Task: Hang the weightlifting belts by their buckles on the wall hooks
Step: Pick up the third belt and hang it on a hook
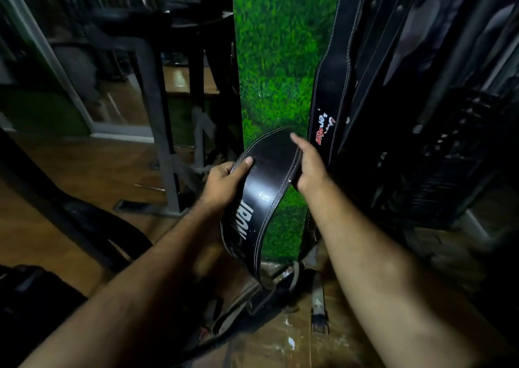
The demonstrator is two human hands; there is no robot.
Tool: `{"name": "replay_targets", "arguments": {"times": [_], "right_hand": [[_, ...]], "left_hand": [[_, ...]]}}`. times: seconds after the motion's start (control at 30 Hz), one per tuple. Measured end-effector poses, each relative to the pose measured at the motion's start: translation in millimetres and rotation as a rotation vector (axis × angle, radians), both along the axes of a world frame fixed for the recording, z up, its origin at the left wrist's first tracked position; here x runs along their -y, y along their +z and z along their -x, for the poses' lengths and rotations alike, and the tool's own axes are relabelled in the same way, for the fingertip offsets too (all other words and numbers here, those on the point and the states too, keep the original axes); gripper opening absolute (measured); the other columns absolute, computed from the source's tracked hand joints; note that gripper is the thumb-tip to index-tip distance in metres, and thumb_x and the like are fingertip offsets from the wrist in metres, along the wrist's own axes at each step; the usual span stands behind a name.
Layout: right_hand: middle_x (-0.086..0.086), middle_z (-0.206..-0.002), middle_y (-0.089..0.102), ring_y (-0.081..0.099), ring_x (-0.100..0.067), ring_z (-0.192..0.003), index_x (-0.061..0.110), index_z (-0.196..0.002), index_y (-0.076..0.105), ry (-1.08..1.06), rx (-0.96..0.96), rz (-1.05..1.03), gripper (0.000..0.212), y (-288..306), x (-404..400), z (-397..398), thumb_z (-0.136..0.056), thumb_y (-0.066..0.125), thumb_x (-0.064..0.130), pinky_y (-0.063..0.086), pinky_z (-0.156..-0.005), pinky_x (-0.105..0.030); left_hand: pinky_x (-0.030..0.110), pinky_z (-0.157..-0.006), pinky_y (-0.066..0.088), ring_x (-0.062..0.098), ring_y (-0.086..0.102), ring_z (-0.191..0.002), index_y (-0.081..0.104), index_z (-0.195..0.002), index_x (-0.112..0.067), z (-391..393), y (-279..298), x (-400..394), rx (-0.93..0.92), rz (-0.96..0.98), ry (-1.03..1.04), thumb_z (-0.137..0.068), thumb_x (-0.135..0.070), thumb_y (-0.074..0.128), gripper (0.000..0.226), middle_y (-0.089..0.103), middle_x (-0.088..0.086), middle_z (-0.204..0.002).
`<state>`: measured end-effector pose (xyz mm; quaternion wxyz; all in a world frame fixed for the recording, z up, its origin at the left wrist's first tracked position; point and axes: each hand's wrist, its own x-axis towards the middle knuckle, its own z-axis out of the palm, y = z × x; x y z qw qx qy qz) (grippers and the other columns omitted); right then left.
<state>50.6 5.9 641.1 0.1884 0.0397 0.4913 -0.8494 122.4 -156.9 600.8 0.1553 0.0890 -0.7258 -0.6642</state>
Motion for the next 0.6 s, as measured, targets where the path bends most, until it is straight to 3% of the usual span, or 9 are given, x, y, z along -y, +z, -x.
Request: {"name": "replay_targets", "arguments": {"times": [0.1,0.17,0.23,0.3,0.4,0.43,0.47,0.53,0.6], "right_hand": [[-0.018,-0.145,0.052,0.064,-0.029,-0.113,0.017,-0.154,0.026,-0.069,-0.077,-0.107,0.08,27.4,17.6,3.7,-0.088,0.072,0.017,0.056,-0.091,-0.043],[-0.015,-0.148,0.047,0.061,-0.026,-0.116,0.013,-0.157,0.018,-0.048,-0.183,-0.179,0.083,40.1,33.8,2.0,-0.09,0.068,0.009,0.054,-0.084,-0.034],[-0.013,-0.154,0.04,0.046,-0.029,-0.136,0.014,-0.157,0.017,-0.037,-0.226,-0.248,0.086,48.5,44.3,4.3,-0.089,0.07,0.017,0.044,-0.101,-0.038],[-0.014,-0.154,0.039,0.042,-0.029,-0.14,0.014,-0.157,0.02,-0.028,-0.204,-0.261,0.086,61.2,46.1,13.3,-0.089,0.071,0.029,0.042,-0.104,-0.039],[0.004,-0.12,0.059,0.055,-0.015,-0.113,0.021,-0.139,0.051,0.0,-0.106,-0.216,0.053,87.3,42.9,21.9,-0.095,0.06,0.048,0.048,-0.081,-0.03],[0.003,-0.112,0.064,0.059,-0.013,-0.101,0.024,-0.127,0.056,0.0,-0.059,-0.176,0.042,91.7,43.4,24.7,-0.096,0.056,0.051,0.05,-0.072,-0.029],[-0.002,-0.111,0.069,0.064,-0.015,-0.091,0.018,-0.125,0.06,-0.016,-0.042,-0.183,0.045,90.3,46.1,28.9,-0.096,0.055,0.052,0.051,-0.065,-0.027],[-0.012,-0.097,0.073,0.068,-0.022,-0.081,0.013,-0.112,0.066,-0.092,-0.002,-0.242,0.042,85.8,54.2,35.6,-0.095,0.058,0.05,0.051,-0.064,-0.027],[-0.01,-0.072,0.07,0.065,-0.024,-0.073,0.014,-0.09,0.066,-0.111,0.04,-0.227,0.032,83.7,57.8,43.1,-0.094,0.057,0.045,0.05,-0.068,-0.029]], "left_hand": [[0.021,-0.045,0.026,0.015,0.032,-0.037,0.04,-0.06,-0.02,9.9,13.8,13.0,0.076,-0.07,-0.036,-0.09,-0.043,0.068,0.047,0.034,-0.002,-0.048],[0.02,-0.044,0.032,0.012,0.039,-0.036,0.045,-0.063,-0.018,21.1,27.4,14.2,0.051,-0.076,-0.052,-0.093,-0.038,0.067,0.042,0.042,-0.002,-0.048],[0.02,-0.045,0.035,0.009,0.042,-0.042,0.049,-0.067,-0.016,32.5,41.5,12.5,-0.029,-0.046,-0.078,-0.094,-0.037,0.065,0.038,0.048,-0.002,-0.052],[0.025,-0.054,0.034,0.015,0.044,-0.058,0.055,-0.077,-0.011,42.4,50.6,12.9,-0.116,-0.037,-0.103,-0.094,-0.039,0.064,0.035,0.049,0.008,-0.063],[0.029,-0.051,0.025,0.017,0.031,-0.06,0.049,-0.072,-0.005,52.1,66.6,17.5,-0.218,-0.014,-0.095,-0.093,-0.037,0.066,0.043,0.036,0.008,-0.066],[0.031,-0.051,0.022,0.019,0.027,-0.061,0.045,-0.068,0.0,55.5,70.6,20.4,-0.242,-0.007,-0.106,-0.092,-0.039,0.067,0.051,0.033,0.007,-0.067],[0.032,-0.053,0.022,0.021,0.026,-0.064,0.043,-0.067,0.004,58.8,74.8,23.1,-0.261,-0.007,-0.13,-0.089,-0.042,0.069,0.058,0.032,0.007,-0.069],[0.035,-0.056,0.023,0.022,0.027,-0.066,0.039,-0.066,0.009,65.0,83.2,27.7,-0.288,-0.026,-0.189,-0.082,-0.048,0.073,0.068,0.034,0.008,-0.071],[0.033,-0.056,0.026,0.021,0.031,-0.063,0.039,-0.062,0.008,69.2,88.1,32.9,-0.283,-0.044,-0.262,-0.082,-0.046,0.075,0.068,0.039,0.008,-0.068]]}}
